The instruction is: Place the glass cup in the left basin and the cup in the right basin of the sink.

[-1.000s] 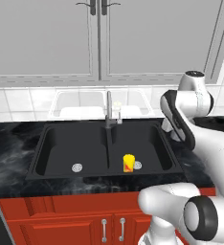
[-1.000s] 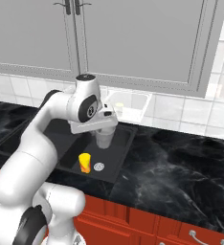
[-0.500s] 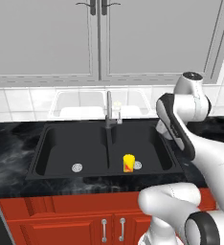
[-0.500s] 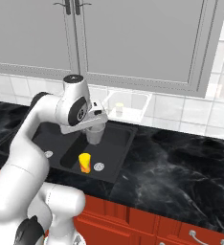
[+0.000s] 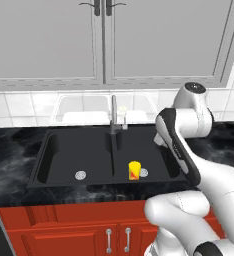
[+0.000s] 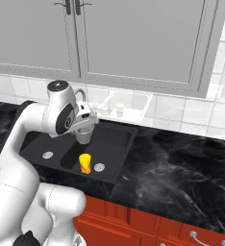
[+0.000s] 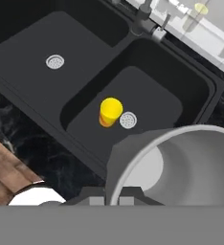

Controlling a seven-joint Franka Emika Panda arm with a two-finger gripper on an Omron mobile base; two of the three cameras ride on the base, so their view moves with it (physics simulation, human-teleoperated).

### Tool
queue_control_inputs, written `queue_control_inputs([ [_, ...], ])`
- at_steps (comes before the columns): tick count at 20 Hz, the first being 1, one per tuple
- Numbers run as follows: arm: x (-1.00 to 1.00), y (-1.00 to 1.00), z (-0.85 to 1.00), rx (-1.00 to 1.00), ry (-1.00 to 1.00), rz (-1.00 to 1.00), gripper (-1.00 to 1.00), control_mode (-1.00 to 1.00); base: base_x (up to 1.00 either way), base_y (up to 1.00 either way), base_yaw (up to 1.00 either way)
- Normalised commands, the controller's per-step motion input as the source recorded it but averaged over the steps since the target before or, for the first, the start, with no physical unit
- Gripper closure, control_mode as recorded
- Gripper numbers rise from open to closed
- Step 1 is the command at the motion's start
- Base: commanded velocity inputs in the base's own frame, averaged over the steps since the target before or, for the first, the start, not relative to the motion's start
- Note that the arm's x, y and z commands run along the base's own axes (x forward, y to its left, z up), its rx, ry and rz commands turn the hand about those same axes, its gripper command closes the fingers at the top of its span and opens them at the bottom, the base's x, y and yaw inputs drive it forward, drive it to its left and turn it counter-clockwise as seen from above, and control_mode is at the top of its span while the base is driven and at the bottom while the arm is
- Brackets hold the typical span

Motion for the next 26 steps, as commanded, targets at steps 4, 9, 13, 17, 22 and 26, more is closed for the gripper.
queue_control_inputs([
  [4,0.00,0.48,0.00,0.00,-0.03,0.01,1.00,-1.00,0.00,0.00,0.00],
  [9,0.00,0.47,0.03,0.00,-0.05,0.00,1.00,-1.00,0.00,0.00,0.00],
  [13,-0.02,0.43,0.05,0.00,-0.05,0.00,1.00,-1.00,0.00,0.00,0.00],
  [17,0.00,0.46,0.04,0.00,-0.05,0.00,1.00,-1.00,0.00,0.00,0.00],
  [22,0.00,0.45,0.03,0.00,-0.06,0.00,1.00,-1.00,0.00,0.00,0.00],
  [26,0.01,0.43,0.05,0.00,-0.05,0.00,1.00,-1.00,0.00,0.00,0.00],
])
